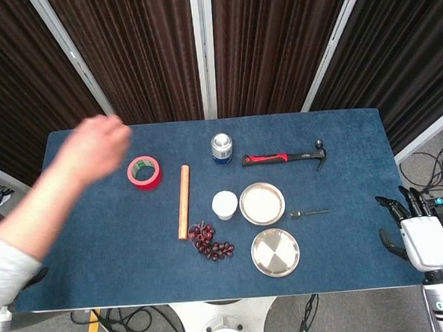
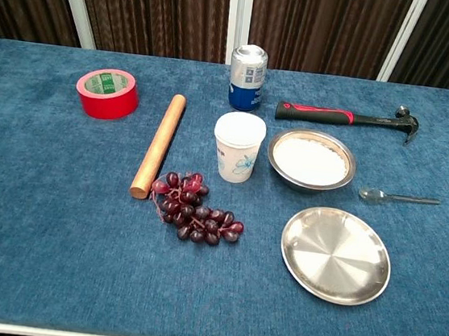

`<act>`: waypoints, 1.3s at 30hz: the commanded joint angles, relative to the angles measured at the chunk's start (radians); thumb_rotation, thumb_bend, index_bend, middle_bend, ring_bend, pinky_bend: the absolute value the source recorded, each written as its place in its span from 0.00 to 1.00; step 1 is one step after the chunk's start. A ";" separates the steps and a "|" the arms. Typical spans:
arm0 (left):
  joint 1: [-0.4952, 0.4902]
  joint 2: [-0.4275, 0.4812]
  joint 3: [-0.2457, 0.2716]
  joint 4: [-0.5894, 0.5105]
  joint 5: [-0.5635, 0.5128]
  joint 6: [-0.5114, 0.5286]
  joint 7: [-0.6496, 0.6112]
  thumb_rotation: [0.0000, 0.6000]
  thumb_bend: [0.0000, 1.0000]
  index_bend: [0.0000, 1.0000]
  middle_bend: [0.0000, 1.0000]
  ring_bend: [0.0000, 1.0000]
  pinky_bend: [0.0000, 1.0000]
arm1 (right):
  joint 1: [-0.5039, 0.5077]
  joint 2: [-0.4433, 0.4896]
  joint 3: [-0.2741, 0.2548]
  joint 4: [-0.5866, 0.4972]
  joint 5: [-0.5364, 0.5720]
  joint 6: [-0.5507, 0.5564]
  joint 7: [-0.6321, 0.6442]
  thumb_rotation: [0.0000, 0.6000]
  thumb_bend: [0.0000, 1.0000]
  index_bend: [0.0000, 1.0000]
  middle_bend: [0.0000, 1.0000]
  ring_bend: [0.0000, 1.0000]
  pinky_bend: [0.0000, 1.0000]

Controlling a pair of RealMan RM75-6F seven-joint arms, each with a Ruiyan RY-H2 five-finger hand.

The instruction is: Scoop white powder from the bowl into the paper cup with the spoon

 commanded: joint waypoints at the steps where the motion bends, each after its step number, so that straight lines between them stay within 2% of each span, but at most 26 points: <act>1: -0.001 0.000 0.001 -0.003 -0.002 -0.004 0.003 1.00 0.10 0.14 0.10 0.05 0.04 | 0.002 0.000 -0.002 0.000 0.002 -0.007 0.000 1.00 0.33 0.20 0.29 0.01 0.00; 11: 0.003 -0.004 0.004 0.000 -0.001 0.000 -0.001 1.00 0.10 0.14 0.10 0.05 0.04 | 0.028 -0.006 -0.005 -0.003 -0.017 -0.040 -0.009 1.00 0.33 0.20 0.29 0.03 0.00; 13: 0.001 -0.005 0.003 0.002 0.000 -0.001 -0.001 1.00 0.10 0.14 0.10 0.05 0.04 | 0.056 -0.013 -0.004 -0.005 -0.016 -0.086 -0.036 1.00 0.32 0.20 0.30 0.04 0.00; 19: 0.007 -0.009 0.006 0.012 -0.006 -0.002 -0.012 1.00 0.10 0.14 0.10 0.05 0.04 | 0.183 -0.056 0.028 0.008 0.066 -0.305 -0.119 1.00 0.17 0.21 0.31 0.04 0.00; 24: 0.008 -0.014 0.010 0.024 -0.008 -0.007 -0.021 1.00 0.10 0.14 0.10 0.05 0.04 | 0.284 -0.151 0.052 0.110 0.133 -0.458 -0.137 1.00 0.16 0.32 0.37 0.10 0.02; 27: 0.003 -0.013 0.007 0.022 -0.010 -0.014 -0.017 1.00 0.10 0.14 0.10 0.05 0.04 | 0.328 -0.211 0.057 0.192 0.160 -0.514 -0.166 1.00 0.19 0.37 0.39 0.11 0.02; 39: -0.006 -0.010 0.003 0.012 -0.021 -0.033 -0.003 1.00 0.10 0.14 0.10 0.05 0.04 | 0.408 -0.385 0.045 0.444 0.192 -0.572 -0.246 1.00 0.23 0.41 0.44 0.12 0.02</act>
